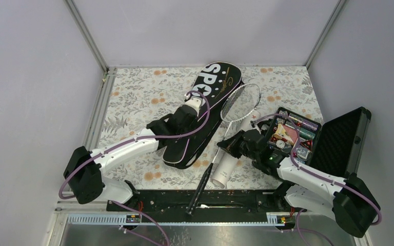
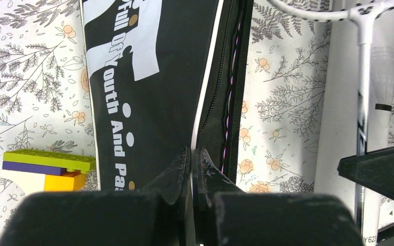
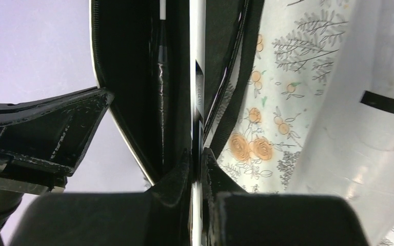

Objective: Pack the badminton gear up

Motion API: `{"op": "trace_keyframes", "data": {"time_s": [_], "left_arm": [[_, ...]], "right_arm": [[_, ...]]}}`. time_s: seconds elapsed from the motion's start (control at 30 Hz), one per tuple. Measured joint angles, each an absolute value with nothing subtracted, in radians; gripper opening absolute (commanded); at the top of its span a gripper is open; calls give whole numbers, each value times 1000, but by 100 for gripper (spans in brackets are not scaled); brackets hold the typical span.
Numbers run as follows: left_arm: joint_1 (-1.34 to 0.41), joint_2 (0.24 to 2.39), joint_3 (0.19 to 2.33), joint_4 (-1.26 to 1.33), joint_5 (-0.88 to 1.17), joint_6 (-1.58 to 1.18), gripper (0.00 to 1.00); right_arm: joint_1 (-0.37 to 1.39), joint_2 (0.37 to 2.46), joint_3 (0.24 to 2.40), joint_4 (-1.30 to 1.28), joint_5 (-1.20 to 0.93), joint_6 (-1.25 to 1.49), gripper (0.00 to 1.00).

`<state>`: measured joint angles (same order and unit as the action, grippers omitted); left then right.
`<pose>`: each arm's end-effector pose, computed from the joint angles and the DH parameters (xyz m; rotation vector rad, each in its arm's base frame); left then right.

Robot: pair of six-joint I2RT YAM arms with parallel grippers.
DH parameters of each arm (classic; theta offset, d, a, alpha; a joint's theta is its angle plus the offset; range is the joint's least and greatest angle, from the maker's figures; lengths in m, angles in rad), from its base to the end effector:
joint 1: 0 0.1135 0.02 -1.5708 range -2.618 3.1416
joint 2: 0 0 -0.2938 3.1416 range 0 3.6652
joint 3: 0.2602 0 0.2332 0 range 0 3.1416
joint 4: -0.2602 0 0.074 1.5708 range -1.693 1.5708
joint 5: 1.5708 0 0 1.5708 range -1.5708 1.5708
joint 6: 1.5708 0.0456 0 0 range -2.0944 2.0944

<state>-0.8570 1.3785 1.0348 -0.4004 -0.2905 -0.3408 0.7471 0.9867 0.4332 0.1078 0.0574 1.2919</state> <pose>0.1950 -0.2052 0.3027 0.4423 2.2508 -0.2895 0.1405 0.1266 0.2396 0.6430 2.1509 1.1718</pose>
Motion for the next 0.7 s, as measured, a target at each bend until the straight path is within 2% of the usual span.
{"op": "trace_keyframes", "data": {"time_s": [0.7], "left_arm": [[-847, 1311, 945, -320, -162, -289, 0]], "right_arm": [[672, 1240, 264, 749, -277, 1446, 0]]}}
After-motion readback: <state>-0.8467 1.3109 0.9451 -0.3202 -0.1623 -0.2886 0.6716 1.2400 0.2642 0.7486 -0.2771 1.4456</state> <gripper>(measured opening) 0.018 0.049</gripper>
